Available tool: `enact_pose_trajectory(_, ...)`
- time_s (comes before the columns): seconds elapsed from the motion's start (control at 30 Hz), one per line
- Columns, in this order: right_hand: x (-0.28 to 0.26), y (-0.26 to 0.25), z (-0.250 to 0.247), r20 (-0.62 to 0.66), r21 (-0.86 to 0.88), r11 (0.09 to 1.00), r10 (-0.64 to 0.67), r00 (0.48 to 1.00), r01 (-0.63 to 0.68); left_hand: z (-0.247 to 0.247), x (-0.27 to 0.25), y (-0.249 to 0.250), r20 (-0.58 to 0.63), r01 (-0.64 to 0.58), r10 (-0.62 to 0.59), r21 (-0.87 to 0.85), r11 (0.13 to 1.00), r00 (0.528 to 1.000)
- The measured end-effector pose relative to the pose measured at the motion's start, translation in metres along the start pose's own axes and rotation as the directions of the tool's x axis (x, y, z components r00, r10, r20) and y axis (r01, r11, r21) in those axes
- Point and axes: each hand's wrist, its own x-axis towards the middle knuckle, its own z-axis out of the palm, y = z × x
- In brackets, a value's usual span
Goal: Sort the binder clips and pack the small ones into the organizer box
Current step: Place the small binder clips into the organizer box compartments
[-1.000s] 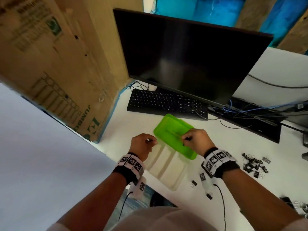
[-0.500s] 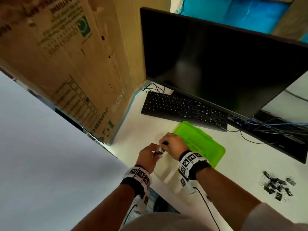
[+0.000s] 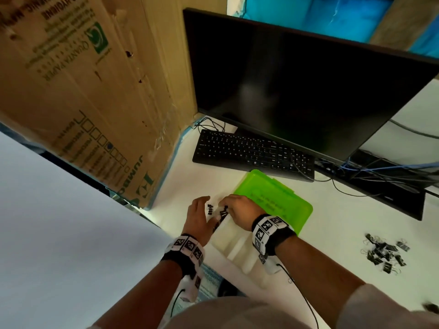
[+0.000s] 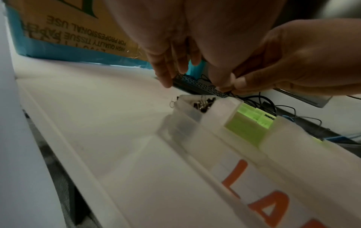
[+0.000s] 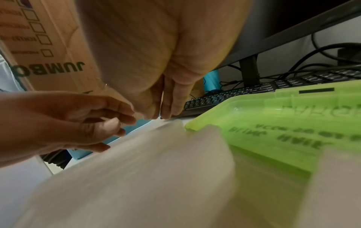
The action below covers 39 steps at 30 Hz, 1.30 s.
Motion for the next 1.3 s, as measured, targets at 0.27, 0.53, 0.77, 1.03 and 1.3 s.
enact_pose_trajectory(0.27, -0.038, 0.029, -0.016, -0.106, 0.003, 0.998, 0.063, 0.992, -0.063, 0.008, 0.036, -0.01, 0.187, 0.015, -0.047, 0.167, 0.986, 0.981)
enact_pose_trajectory(0.53, -0.132, 0.08, -0.026, -0.226, 0.121, 0.983, 0.161, 0.961, -0.136, 0.007, 0.04, -0.013, 0.145, 0.132, -0.179, 0.285, 0.949, 0.973)
enact_pose_trajectory(0.77, -0.203, 0.123, 0.003, 0.014, 0.101, 0.941, 0.324, 0.946, -0.324, 0.0, 0.03, 0.001, -0.037, 0.116, -0.112, 0.128, 0.985, 0.993)
enact_pose_trajectory(1.03, -0.211, 0.11, 0.04, 0.168, -0.185, 0.977, 0.138, 0.976, -0.107, 0.009, -0.004, 0.026, -0.018, -0.002, 0.003, 0.049, 0.999, 1.0)
enact_pose_trajectory(1.3, -0.224, 0.112, 0.038, 0.042, -0.169, 0.972, 0.17, 0.985, -0.161, 0.014, -0.023, 0.026, -0.051, -0.011, 0.022, 0.19, 0.982, 0.998)
